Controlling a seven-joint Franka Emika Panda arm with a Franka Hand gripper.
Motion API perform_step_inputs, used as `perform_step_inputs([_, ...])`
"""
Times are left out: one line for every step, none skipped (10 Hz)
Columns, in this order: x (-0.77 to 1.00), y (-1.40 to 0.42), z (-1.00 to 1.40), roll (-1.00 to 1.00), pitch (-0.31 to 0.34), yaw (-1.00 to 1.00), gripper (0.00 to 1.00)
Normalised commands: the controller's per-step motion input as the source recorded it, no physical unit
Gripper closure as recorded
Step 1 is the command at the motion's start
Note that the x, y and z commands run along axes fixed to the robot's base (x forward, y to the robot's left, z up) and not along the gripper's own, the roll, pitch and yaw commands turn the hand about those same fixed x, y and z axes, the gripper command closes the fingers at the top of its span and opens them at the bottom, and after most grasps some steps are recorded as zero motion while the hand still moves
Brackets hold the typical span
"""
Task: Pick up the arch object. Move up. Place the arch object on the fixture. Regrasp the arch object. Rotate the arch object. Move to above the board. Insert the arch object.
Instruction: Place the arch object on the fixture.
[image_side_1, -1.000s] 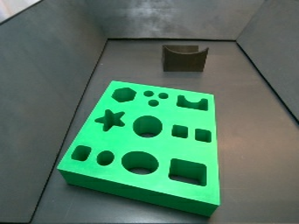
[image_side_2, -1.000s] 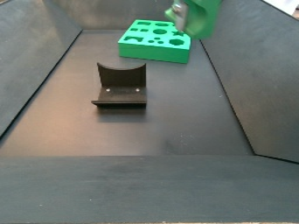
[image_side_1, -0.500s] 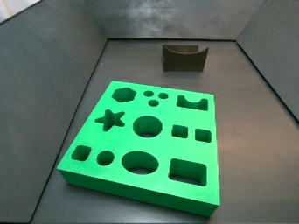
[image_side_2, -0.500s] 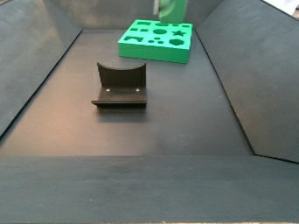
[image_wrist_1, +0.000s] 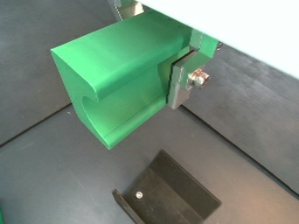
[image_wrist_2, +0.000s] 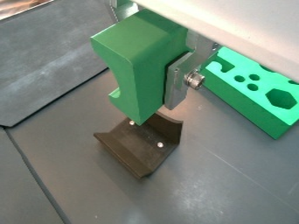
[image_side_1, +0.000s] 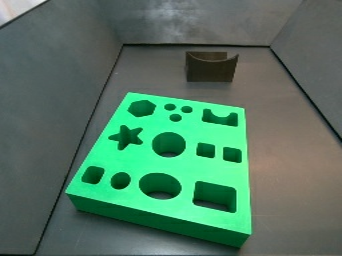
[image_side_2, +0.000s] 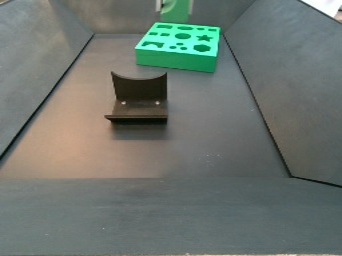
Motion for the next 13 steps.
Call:
perform_step_inputs([1.0,0.0,0.03,-0.13,0.134,-0.05,1.0])
perform_step_inputs([1.0,-0.04,-0.66,-1.0,0.193,0.1,1.0])
perform_step_inputs([0.95,-0.04,-0.66,-1.0,0.192,0.1,1.0])
perform_step_inputs([0.9,0.02,-0.45,-1.0,0.179,0.07,1.0])
perform_step_inputs([0.82,0.03,-0.19,-1.0,0.181,0.04,1.0])
perform_step_inputs([0.72,0.04,-0.06,-1.0,0.208,0.02,1.0])
perform_step_inputs([0.67,0.04,-0.03,-1.0,0.222,0.01,1.0])
perform_step_inputs([0.56,0.05,-0.05,-1.0,0.23,-0.04,1.0])
perform_step_inputs([0.51,0.05,-0.04,-0.96,0.228,-0.07,1.0])
perform_step_inputs([0.43,0.05,-0.02,-0.76,0.19,-0.1,1.0])
perform_step_inputs([0.39,0.05,-0.02,-0.65,0.171,-0.11,1.0])
perform_step_inputs([0.29,0.05,-0.02,-0.38,0.127,-0.12,1.0])
perform_step_inputs([0.26,0.05,-0.02,-0.27,0.113,-0.12,1.0])
